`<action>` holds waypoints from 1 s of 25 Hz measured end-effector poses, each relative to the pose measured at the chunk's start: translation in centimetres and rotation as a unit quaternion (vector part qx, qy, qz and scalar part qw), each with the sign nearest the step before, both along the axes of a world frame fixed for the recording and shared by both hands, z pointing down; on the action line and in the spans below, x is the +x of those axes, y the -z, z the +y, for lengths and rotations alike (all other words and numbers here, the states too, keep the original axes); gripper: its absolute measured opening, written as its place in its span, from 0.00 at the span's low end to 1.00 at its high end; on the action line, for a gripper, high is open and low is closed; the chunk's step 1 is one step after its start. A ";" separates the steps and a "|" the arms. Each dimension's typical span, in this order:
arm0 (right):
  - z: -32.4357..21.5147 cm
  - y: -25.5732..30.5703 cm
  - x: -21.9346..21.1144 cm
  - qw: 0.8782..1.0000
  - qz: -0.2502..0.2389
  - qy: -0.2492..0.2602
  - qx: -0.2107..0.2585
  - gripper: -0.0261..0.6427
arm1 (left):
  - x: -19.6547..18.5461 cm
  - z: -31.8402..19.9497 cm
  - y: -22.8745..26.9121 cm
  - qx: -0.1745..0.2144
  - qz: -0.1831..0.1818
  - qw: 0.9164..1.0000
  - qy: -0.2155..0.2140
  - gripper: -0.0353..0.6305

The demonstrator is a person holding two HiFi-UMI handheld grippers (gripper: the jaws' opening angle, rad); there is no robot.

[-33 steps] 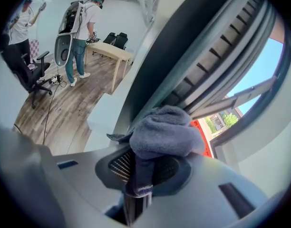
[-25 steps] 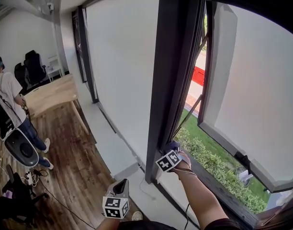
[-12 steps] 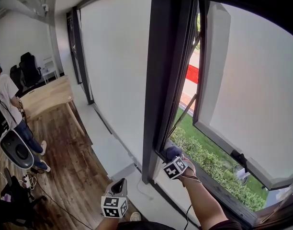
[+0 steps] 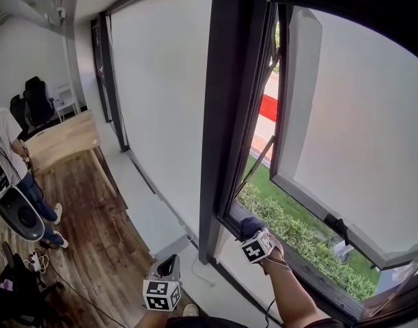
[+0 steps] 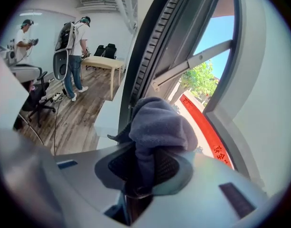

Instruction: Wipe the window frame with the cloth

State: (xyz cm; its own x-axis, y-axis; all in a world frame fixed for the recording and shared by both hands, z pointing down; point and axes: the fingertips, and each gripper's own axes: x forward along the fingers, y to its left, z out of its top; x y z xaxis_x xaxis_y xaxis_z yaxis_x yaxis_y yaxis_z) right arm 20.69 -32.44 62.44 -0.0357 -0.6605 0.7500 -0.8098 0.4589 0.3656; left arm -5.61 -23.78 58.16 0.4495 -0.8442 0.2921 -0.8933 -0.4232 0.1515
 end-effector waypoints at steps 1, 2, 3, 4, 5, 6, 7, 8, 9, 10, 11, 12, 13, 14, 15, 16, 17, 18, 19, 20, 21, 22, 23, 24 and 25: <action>0.1 -0.2 0.3 1.000 -0.018 -0.015 -0.007 0.17 | 0.0 0.0 0.1 0.001 0.001 1.000 0.000 0.06; 0.2 -0.1 0.5 0.999 -0.041 -0.032 -0.009 0.17 | 0.0 0.0 0.1 0.002 0.001 1.000 -0.001 0.06; 0.4 0.1 0.6 0.997 -0.066 -0.045 -0.002 0.17 | 0.0 0.0 0.2 0.003 0.002 1.000 -0.001 0.06; 0.5 0.6 0.5 0.994 -0.090 -0.055 0.016 0.17 | 0.1 0.1 0.3 0.003 0.002 1.000 -0.002 0.06; 0.6 1.4 0.2 0.991 -0.112 -0.059 0.042 0.17 | 0.1 0.1 0.4 0.003 0.001 1.000 -0.004 0.06; 0.6 2.3 -0.2 0.987 -0.132 -0.059 0.072 0.17 | 0.2 0.1 0.4 0.003 0.000 1.000 -0.005 0.06; 0.6 3.3 -0.6 0.982 -0.151 -0.058 0.101 0.17 | 0.3 0.1 0.5 0.004 -0.001 1.000 -0.008 0.06; 0.6 4.2 -1.0 0.976 -0.168 -0.058 0.127 0.17 | 0.4 0.1 0.5 0.004 -0.002 1.000 -0.010 0.06; 0.8 5.1 -1.3 0.970 -0.184 -0.057 0.151 0.17 | 0.6 0.1 0.6 0.005 -0.002 1.000 -0.013 0.06; 1.1 5.9 -1.7 0.964 -0.198 -0.052 0.173 0.17 | 0.9 0.2 0.7 0.006 -0.003 1.000 -0.017 0.06; 1.5 6.6 -2.3 0.958 -0.209 -0.042 0.191 0.17 | 1.3 0.2 0.8 0.008 -0.003 1.000 -0.021 0.06; 2.0 7.1 -2.9 0.953 -0.222 -0.029 0.205 0.17 | 1.6 0.2 1.0 0.010 -0.004 1.000 -0.026 0.06; 2.6 7.6 -3.7 0.948 -0.236 -0.015 0.214 0.17 | 2.0 0.3 1.1 0.011 -0.005 0.999 -0.030 0.06; 3.3 7.9 -4.5 0.941 -0.254 -0.003 0.222 0.17 | 2.3 0.3 1.2 0.013 -0.006 0.999 -0.033 0.06; 4.0 8.3 -5.3 0.934 -0.273 0.007 0.230 0.17 | 2.5 0.4 1.3 0.014 -0.007 0.999 -0.035 0.06; 4.7 8.6 -5.9 0.926 -0.292 0.011 0.239 0.17 | 2.6 0.4 1.3 0.014 -0.008 0.999 -0.037 0.06; 5.3 8.8 -6.4 0.918 -0.308 0.012 0.248 0.17 | 2.8 0.4 1.4 0.015 -0.008 0.999 -0.039 0.06; 5.9 9.1 -6.8 0.911 -0.322 0.011 0.258 0.17 | 2.9 0.4 1.4 0.016 -0.008 0.999 -0.041 0.06; 6.5 9.4 -7.0 0.904 -0.334 0.008 0.268 0.17 | 3.1 0.5 1.4 0.017 -0.007 0.999 -0.042 0.06; 7.2 9.5 -7.1 0.897 -0.346 0.004 0.276 0.16 | 3.3 0.5 1.5 0.018 -0.007 0.999 -0.043 0.06; 8.0 9.6 -7.2 0.891 -0.357 -0.002 0.282 0.16 | 3.5 0.6 1.6 0.019 -0.006 0.999 -0.044 0.06; 8.8 9.5 -7.2 0.885 -0.366 -0.007 0.286 0.16 | 3.6 0.7 1.6 0.019 -0.007 0.999 -0.045 0.06; 9.6 9.3 -7.2 0.882 -0.373 -0.013 0.288 0.16 | 3.8 0.8 1.7 0.020 -0.007 0.999 -0.046 0.06; 10.3 9.1 -7.2 0.879 -0.378 -0.020 0.289 0.16 | 3.9 0.9 1.8 0.020 -0.007 0.999 -0.049 0.06; 11.0 8.8 -7.2 0.877 -0.382 -0.027 0.288 0.16 | 4.1 1.0 1.9 0.020 -0.007 0.998 -0.051 0.06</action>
